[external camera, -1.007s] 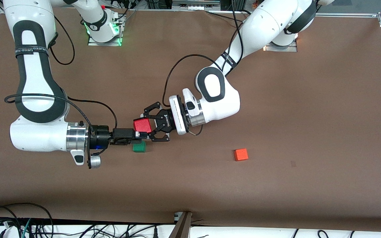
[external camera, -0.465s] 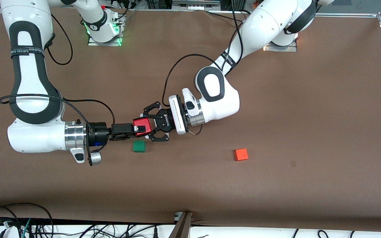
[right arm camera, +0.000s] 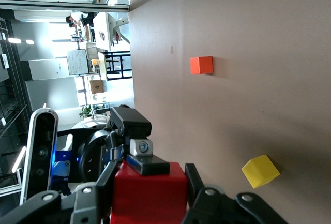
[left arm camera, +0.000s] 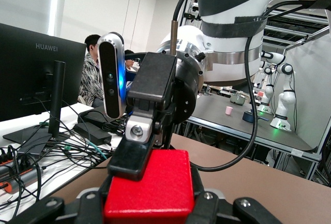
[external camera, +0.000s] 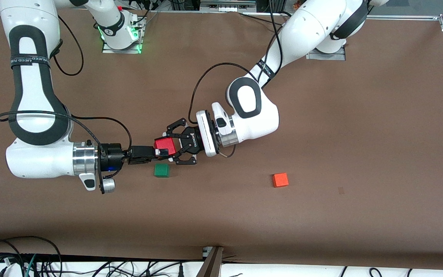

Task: Pass red block to right arm, stack on blue
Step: 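Grasp the red cube with the right gripper beside the left gripper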

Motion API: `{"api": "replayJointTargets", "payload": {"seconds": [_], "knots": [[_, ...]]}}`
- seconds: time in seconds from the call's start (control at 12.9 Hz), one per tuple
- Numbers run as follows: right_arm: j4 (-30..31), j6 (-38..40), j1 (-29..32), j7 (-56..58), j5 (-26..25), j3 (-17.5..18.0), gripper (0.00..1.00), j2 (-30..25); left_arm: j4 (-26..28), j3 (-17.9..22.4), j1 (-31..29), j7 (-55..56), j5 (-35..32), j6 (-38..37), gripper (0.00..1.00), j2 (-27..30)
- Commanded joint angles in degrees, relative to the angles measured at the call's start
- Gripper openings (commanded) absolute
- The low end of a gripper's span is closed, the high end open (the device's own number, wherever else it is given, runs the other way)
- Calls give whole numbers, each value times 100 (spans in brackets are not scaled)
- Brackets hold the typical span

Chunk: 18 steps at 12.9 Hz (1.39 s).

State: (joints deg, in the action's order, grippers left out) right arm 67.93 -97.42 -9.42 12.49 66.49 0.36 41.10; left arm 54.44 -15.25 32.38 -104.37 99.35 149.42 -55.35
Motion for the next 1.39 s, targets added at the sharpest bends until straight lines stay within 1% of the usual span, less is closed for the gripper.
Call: {"api": "replayJointTargets", "payload": {"seconds": [0.0, 0.77, 0.85, 0.93, 1.32], "knots": [[-113, 65, 2, 78, -4, 43, 0, 38, -136, 31, 75, 4, 173, 88, 0, -38], [-139, 39, 28, 8, -13, 43, 0, 38, -127, 31, 66, 48, 199, 140, 0, -29], [-140, 39, 28, 8, -22, 43, 0, 38, -127, 57, 75, 48, 199, 375, 99, -29], [-140, 39, 19, 8, -13, 43, 0, 38, -127, 118, 75, 65, 164, 508, 100, -20], [-140, 39, 28, 43, -39, 26, 0, 38, -101, 136, -13, 13, 120, 483, 100, 32]]}}
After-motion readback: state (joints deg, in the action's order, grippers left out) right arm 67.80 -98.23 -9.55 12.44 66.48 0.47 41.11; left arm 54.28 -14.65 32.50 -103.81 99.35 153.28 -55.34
